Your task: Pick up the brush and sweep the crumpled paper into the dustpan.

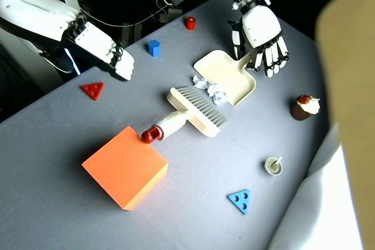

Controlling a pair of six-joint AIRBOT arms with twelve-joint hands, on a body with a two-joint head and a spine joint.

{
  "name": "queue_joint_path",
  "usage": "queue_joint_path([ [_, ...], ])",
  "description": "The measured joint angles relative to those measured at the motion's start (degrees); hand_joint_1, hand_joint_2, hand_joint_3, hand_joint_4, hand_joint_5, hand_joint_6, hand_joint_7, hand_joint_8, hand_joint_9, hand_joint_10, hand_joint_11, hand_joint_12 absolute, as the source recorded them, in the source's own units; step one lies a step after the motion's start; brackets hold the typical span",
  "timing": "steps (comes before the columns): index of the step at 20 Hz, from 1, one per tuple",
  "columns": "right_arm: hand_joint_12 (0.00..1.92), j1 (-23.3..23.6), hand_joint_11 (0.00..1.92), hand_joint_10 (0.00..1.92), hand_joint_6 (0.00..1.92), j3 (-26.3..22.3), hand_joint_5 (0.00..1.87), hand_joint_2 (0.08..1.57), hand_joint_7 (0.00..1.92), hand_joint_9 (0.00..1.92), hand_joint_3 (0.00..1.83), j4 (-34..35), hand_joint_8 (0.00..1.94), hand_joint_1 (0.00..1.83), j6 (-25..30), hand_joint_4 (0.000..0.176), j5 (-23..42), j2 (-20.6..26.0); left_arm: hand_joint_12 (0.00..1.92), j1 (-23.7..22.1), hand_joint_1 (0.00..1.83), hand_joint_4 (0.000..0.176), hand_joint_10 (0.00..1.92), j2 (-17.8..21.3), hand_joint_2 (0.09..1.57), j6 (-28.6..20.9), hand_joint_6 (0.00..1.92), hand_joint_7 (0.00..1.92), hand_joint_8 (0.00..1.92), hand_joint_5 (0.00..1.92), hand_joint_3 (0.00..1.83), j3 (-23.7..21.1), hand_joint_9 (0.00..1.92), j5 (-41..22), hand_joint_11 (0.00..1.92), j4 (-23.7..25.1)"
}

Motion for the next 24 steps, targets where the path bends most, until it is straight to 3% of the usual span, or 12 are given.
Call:
queue_joint_path([
  [2,0.04,-2.73,0.33,0.0,0.01,-0.26,0.28,0.98,0.29,0.3,0.01,-3.13,0.0,1.16,-0.11,0.0,-7.8,-3.13,0.83,-0.66,1.07,0.049,0.0,0.0,1.11,0.02,0.94,0.43,0.0,1.0,0.0,0.0,0.38,0.31,0.01,0.37],
  [4,0.03,-4.48,0.3,0.0,0.01,-0.24,0.28,1.0,0.26,0.26,0.01,-6.45,0.0,1.13,-0.07,0.0,-14.36,-5.84,0.83,-0.98,1.08,0.025,0.0,0.0,1.11,0.02,0.95,0.44,0.0,1.0,0.0,-0.13,0.39,0.92,0.0,-0.15],
  [6,0.04,-5.9,0.34,0.0,0.0,0.22,0.32,0.97,0.31,0.3,0.0,-10.25,0.0,1.13,-0.09,0.0,-21.4,-9.35,0.84,-1.25,1.07,0.034,0.0,0.09,1.11,0.07,0.95,0.44,0.0,1.0,0.0,-0.37,0.38,1.01,0.0,-0.57],
  [7,0.04,-6.86,0.35,0.01,0.0,0.55,0.32,0.97,0.31,0.31,0.0,-12.31,0.0,1.13,-0.02,0.0,-24.11,-10.78,0.84,-1.73,1.08,0.011,0.0,0.15,1.11,0.92,0.94,0.44,0.0,1.0,0.0,-0.42,0.39,1.36,0.0,-1.22],
  [8,0.03,-8.07,0.32,0.0,0.0,1.2,0.31,0.98,0.29,0.29,0.01,-14.53,0.0,1.11,1.27,0.0,-26.29,-11.76,0.81,-2.47,1.08,0.018,0.0,0.17,1.11,1.64,0.96,0.43,0.0,0.99,0.0,-0.42,0.37,1.79,0.0,-1.73],
  [9,0.03,-8.98,0.31,0.0,0.0,2.67,0.29,0.98,0.28,0.29,0.01,-16.37,0.0,1.11,1.97,0.0,-28.24,-13.25,0.81,-3.37,1.09,0.002,0.0,0.17,1.11,2.43,0.95,0.43,0.0,1.0,0.0,-0.42,0.37,1.84,0.0,-1.68],
  [10,0.02,-8.98,0.29,0.0,0.0,3.96,0.29,0.97,0.27,0.27,0.0,-16.13,0.0,1.13,2.03,0.0,-29.46,-14.69,0.8,-3.65,1.07,0.034,0.0,0.17,1.11,2.51,0.96,0.43,0.0,0.99,0.0,-0.42,0.36,1.66,0.0,-1.53],
  [11,0.03,-8.98,0.31,0.0,0.0,5.03,0.29,0.98,0.27,0.28,0.0,-15.85,0.0,1.11,2.03,0.0,-30.18,-15.74,0.8,-3.72,1.07,0.041,0.01,0.17,1.11,2.73,0.96,0.44,0.01,0.99,0.0,-0.44,0.37,1.88,0.01,-1.55],
  [17,0.01,-8.85,0.28,0.0,0.0,14.27,0.25,1.01,0.25,0.26,0.01,-13.94,0.0,1.07,2.75,0.0,-31.12,-23.58,0.8,-4.09,1.07,0.034,0.0,0.42,1.11,4.26,0.96,0.42,0.0,0.99,0.0,-1.01,0.37,2.95,0.0,-2.73],
  [20,0.02,-7.34,0.29,0.0,0.0,19.12,0.25,0.99,0.25,0.27,0.0,-10.05,0.0,1.06,2.78,0.0,-31.39,-27.54,0.86,-3.34,1.07,0.057,0.01,0.35,1.1,3.85,0.91,0.44,0.0,1.02,0.0,-0.57,0.4,2.54,0.01,-2.95],
  [23,0.01,-6.82,0.28,0.0,0.0,22.64,0.27,1.0,0.25,0.27,0.01,-9.68,0.0,1.1,2.84,0.0,-31.32,-31.17,0.83,-2.84,1.06,0.059,0.0,-0.07,1.11,2.91,0.96,0.42,0.0,1.0,0.0,-0.22,0.35,2.08,0.0,-2.99],
  [24,0.01,-6.56,0.28,0.0,0.01,23.78,0.27,1.0,0.25,0.26,0.0,-10.03,0.0,1.1,2.75,0.0,-31.36,-32.65,0.84,-2.69,1.06,0.075,0.0,-0.11,1.11,2.56,0.95,0.43,0.0,1.0,0.0,-0.2,0.36,2.08,0.01,-2.93],
])
